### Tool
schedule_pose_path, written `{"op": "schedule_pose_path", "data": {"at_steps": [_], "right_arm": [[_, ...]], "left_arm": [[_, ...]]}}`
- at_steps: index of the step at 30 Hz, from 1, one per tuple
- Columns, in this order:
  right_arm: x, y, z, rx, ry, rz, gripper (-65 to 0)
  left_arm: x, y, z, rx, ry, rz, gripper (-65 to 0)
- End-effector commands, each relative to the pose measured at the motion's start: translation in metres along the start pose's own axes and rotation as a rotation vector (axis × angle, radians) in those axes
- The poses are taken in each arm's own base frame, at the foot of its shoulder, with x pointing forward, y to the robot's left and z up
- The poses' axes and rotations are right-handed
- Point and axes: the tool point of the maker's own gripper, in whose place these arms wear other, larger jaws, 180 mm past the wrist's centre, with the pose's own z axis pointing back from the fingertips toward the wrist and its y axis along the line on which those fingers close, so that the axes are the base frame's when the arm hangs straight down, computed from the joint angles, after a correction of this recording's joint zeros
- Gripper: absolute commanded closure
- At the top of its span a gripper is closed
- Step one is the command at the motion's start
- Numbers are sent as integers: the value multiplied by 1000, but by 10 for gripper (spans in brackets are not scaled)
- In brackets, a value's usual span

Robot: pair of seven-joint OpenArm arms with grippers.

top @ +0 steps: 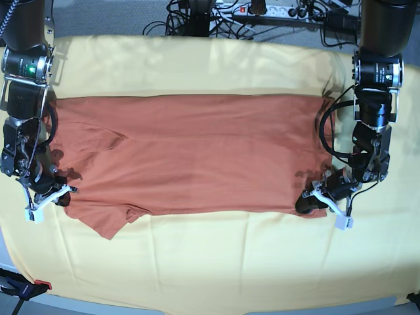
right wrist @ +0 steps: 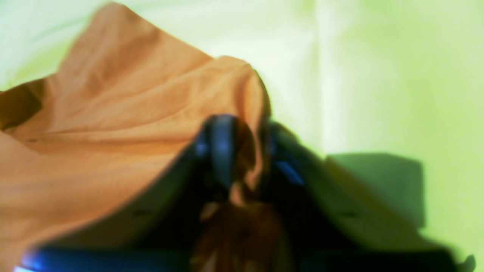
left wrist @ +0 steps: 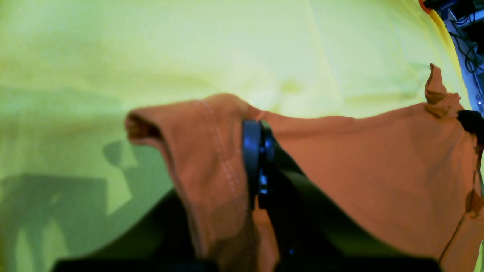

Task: Fold the T-shirt properly
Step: 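Lift the hem and fold it over toward the collar with both grippers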

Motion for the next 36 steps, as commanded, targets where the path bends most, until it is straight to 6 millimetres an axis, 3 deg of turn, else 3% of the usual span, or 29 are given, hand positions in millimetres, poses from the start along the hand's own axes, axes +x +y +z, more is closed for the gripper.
{"op": "schedule_pose_path", "data": {"at_steps": [1, 4, 10, 16, 21, 31, 36], "right_arm": [[34, -13, 6, -41, -83, 19, -1], [38, -16, 8, -51, -98, 21, 0], [35, 5, 8, 68, -84, 77, 0], [31, 28, 11, 194, -75, 137, 0], [28, 24, 14, 196, -49, 146, 0], [42, 1, 30, 167, -55, 164, 0], [39, -4, 34, 168, -28, 145, 0]], "left_arm": [[0, 14, 6, 57, 42, -23, 0], [2, 14, 6, 57, 39, -24, 0], [7, 12, 10, 31, 35, -54, 0], [27, -16, 15, -110, -3, -145, 0], [38, -23, 18, -126, -25, -164, 0], [56, -63, 25, -211, -16, -272, 0], [36, -86, 30, -281, 19, -294, 0]]}}
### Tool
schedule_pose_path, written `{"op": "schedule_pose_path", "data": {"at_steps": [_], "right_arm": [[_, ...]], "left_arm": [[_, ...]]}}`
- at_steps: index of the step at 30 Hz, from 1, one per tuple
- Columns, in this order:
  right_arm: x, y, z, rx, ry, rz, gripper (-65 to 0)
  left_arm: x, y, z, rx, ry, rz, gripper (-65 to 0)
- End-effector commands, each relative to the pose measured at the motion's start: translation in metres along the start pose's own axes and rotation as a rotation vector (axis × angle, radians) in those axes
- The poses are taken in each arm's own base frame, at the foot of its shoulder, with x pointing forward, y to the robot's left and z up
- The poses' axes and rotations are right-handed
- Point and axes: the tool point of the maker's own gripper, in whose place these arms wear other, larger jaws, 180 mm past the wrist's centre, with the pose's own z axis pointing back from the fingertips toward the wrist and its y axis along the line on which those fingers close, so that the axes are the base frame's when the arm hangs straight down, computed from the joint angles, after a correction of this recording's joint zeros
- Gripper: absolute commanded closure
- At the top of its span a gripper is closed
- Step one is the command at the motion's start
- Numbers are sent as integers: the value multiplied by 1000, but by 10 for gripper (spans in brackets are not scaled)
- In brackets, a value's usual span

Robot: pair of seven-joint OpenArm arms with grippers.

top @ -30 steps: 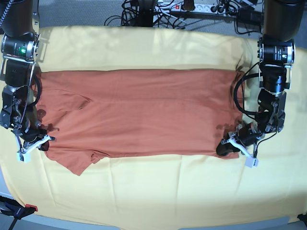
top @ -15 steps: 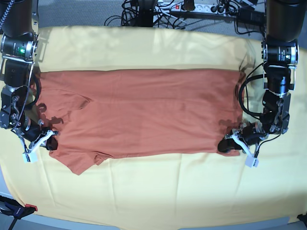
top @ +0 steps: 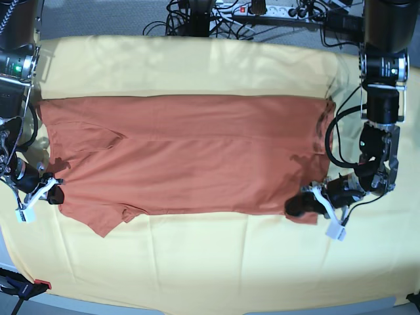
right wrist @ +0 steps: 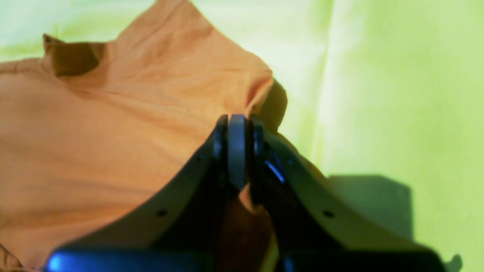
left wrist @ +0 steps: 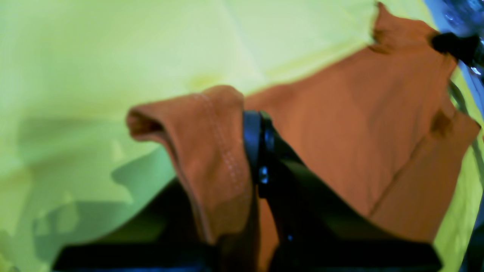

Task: Fold the T-shirt properly
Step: 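Lift the hem and fold it over toward the collar with both grippers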

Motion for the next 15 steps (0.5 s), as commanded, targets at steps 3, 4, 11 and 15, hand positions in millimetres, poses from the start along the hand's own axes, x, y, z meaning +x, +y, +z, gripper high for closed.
{"op": "schedule_pose_path", "data": {"at_steps": [3, 4, 11, 15], "right_arm": [[30, -8, 10, -12, -65, 22, 0], [30, -8, 10, -12, -65, 22, 0], [26, -8, 10, -12, -46, 22, 0], [28, -7, 10, -5, -55, 10, 0]], "left_arm": [[14, -16, 9, -27, -41, -78, 0], [12, -22, 11, -34, -39, -98, 0], [13, -47, 36, -47, -29, -253, 0], [22, -47, 46, -37, -40, -286, 0]]}}
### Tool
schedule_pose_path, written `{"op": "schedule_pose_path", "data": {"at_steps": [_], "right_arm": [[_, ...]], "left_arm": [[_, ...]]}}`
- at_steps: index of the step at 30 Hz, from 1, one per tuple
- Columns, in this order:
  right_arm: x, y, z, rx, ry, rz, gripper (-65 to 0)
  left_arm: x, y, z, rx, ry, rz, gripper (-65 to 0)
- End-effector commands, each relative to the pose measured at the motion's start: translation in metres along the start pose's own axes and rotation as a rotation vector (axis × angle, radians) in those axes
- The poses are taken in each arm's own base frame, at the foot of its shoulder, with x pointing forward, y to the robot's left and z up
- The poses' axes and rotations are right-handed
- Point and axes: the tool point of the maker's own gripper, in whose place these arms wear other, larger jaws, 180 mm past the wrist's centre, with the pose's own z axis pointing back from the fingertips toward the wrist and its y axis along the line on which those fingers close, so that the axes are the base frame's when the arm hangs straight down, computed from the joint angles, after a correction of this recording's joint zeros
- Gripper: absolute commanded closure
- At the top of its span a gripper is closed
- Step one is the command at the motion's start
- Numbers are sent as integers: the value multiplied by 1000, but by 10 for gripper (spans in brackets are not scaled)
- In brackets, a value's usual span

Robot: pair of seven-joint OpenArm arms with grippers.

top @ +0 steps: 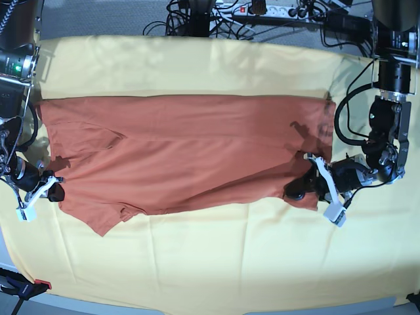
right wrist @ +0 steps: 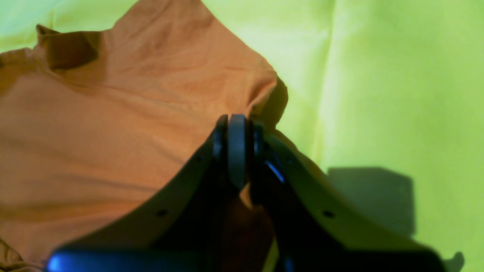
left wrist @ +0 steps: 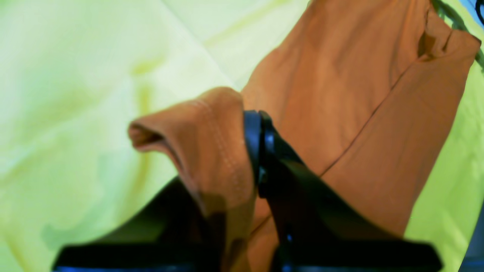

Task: Fold the T-shirt properly
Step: 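Lift the hem and fold it over toward the collar with both grippers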

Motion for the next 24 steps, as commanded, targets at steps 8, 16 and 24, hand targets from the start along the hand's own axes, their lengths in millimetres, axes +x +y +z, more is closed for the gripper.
{"op": "schedule_pose_path", "data": {"at_steps": [8, 16, 24], "right_arm": [[32, -8, 11, -10, -79, 19, 0], [37, -3, 12, 4, -81, 21, 0], [36, 9, 25, 12, -71, 112, 0]], "left_arm": [[32, 10, 27, 5, -90, -13, 0], [38, 8, 31, -1, -102, -20, 0], [58, -14, 42, -24, -88, -154, 0]]}}
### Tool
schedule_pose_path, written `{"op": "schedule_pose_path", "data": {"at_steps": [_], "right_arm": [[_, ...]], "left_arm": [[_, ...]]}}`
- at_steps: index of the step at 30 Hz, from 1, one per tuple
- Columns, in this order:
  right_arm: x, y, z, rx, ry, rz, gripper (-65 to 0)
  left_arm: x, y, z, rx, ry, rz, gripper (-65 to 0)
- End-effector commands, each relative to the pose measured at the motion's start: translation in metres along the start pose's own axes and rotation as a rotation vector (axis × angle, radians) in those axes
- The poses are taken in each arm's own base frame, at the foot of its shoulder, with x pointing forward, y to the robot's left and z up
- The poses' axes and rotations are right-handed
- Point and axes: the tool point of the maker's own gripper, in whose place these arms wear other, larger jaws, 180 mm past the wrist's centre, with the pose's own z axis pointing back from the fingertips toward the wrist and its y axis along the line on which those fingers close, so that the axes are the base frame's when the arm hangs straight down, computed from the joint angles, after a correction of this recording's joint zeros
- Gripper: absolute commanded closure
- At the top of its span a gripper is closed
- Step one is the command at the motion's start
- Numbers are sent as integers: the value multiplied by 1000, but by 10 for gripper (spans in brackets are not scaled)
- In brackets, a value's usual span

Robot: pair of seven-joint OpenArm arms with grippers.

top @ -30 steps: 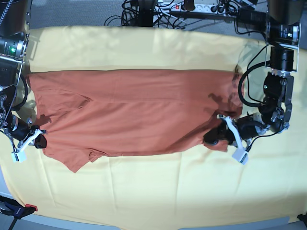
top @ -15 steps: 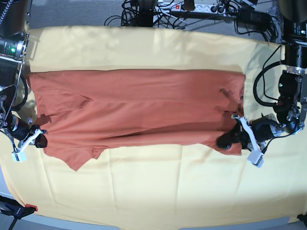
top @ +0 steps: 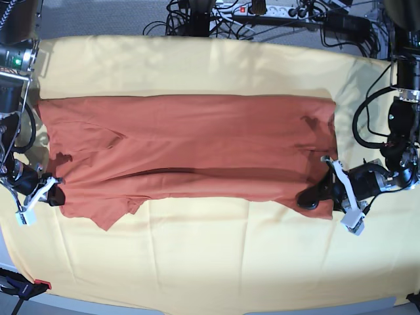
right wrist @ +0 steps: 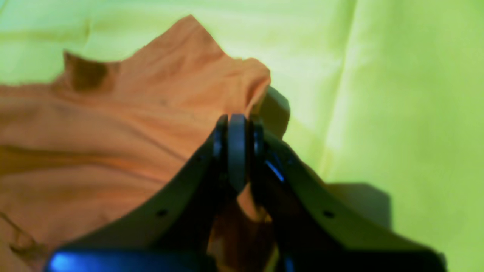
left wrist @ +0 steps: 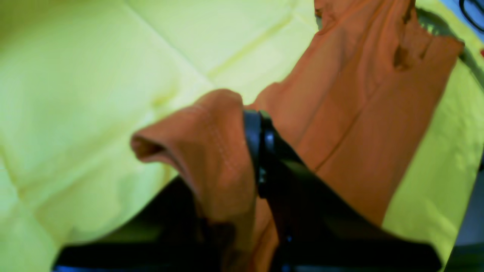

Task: Fold the T-shirt properly
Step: 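Lift the hem and fold it over toward the collar with both grippers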

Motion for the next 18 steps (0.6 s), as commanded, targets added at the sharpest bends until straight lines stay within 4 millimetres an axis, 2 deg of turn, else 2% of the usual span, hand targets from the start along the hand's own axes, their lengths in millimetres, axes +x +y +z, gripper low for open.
{"op": "schedule_pose_path", "data": {"at_steps": [1, 5, 9, 12, 15, 18], "right_arm": [[26, -7, 12, -14, -63, 36, 0], [13, -5, 20, -20, -38, 76, 0], [-5, -11, 27, -35, 4, 82, 0], [-4, -14, 28, -40, 6, 85, 0], [-3, -14, 29, -40, 2, 84, 0], [-4, -14, 29, -40, 5, 83, 0]], "left_arm": [[24, 1, 10, 3, -50, -50, 0], [29, -6, 16, -12, -41, -75, 0], [24, -7, 22, -30, -2, -57, 0], [17, -13, 25, -61, 27, -28, 0], [3, -21, 26, -98, 74, 11, 0], [-22, -32, 26, -139, 147, 59, 0]]}}
